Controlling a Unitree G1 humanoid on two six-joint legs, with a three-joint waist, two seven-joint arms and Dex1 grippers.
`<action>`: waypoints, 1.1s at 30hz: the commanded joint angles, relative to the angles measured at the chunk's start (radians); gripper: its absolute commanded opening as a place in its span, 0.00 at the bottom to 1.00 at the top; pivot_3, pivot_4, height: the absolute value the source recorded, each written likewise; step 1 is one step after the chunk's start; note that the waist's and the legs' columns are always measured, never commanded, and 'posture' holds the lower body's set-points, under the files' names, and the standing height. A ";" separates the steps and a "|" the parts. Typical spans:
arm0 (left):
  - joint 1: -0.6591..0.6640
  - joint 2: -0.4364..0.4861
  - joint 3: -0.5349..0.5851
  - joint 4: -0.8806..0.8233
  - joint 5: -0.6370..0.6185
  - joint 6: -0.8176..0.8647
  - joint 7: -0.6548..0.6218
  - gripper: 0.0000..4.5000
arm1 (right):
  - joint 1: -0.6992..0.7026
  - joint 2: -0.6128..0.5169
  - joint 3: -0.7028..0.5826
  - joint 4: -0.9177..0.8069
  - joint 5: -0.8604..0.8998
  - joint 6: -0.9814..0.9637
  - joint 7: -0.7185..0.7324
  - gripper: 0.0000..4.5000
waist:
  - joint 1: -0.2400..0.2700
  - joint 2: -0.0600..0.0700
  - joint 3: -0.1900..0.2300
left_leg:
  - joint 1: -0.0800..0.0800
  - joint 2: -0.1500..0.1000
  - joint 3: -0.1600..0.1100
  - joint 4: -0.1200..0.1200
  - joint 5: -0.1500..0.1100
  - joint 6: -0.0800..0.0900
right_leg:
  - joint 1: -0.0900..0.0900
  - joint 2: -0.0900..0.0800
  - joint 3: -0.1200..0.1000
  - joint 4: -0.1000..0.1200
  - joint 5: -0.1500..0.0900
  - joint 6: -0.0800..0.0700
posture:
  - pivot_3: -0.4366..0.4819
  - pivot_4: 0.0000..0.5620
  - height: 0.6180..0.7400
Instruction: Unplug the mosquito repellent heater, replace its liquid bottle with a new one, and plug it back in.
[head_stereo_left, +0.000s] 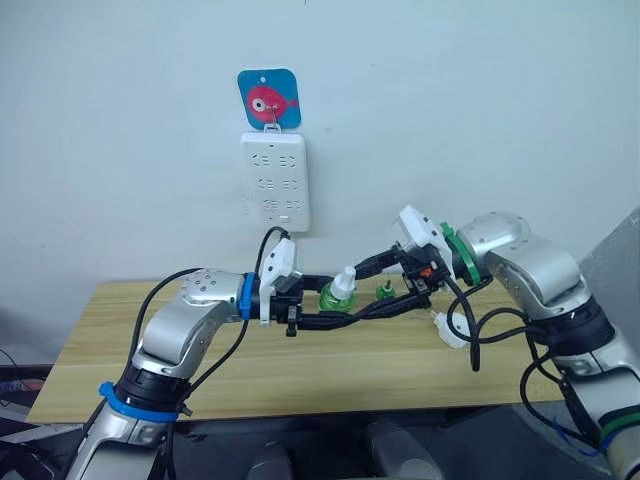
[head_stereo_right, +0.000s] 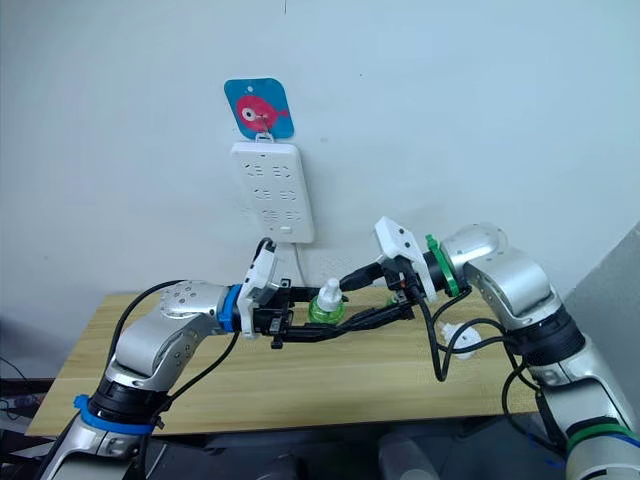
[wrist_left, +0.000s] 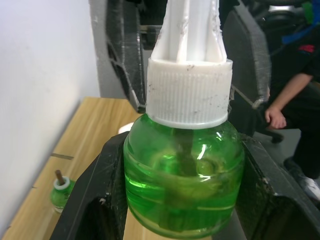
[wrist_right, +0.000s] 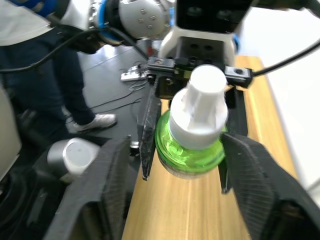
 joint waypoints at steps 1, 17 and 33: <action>-0.001 -0.026 0.038 -0.027 -0.017 -0.030 0.040 0.52 | 0.040 0.000 -0.117 -0.102 0.058 0.059 -0.113 0.63 | 0.000 0.000 0.000 | 0.000 0.000 0.000 0.000 0.000 0.000 | 0.000 0.000 0.000 0.000 0.000 0.000 | 0.28 0.10 0.70; -0.008 -0.122 0.033 -0.013 -0.009 -0.056 0.121 0.52 | 0.193 0.288 -0.133 -0.366 0.122 0.197 -0.645 0.63 | -0.006 0.000 0.000 | 0.000 0.001 0.001 0.000 0.000 0.000 | -0.001 0.001 0.002 0.001 0.000 0.000 | 0.25 0.09 0.70; 0.009 -0.125 0.032 -0.026 -0.005 -0.055 0.133 0.52 | 0.162 0.284 -0.141 -0.294 0.094 0.178 -0.660 0.63 | -0.005 0.000 0.000 | 0.000 0.001 0.001 0.000 0.000 0.000 | -0.001 0.002 0.001 0.001 0.000 0.000 | 0.27 0.09 0.70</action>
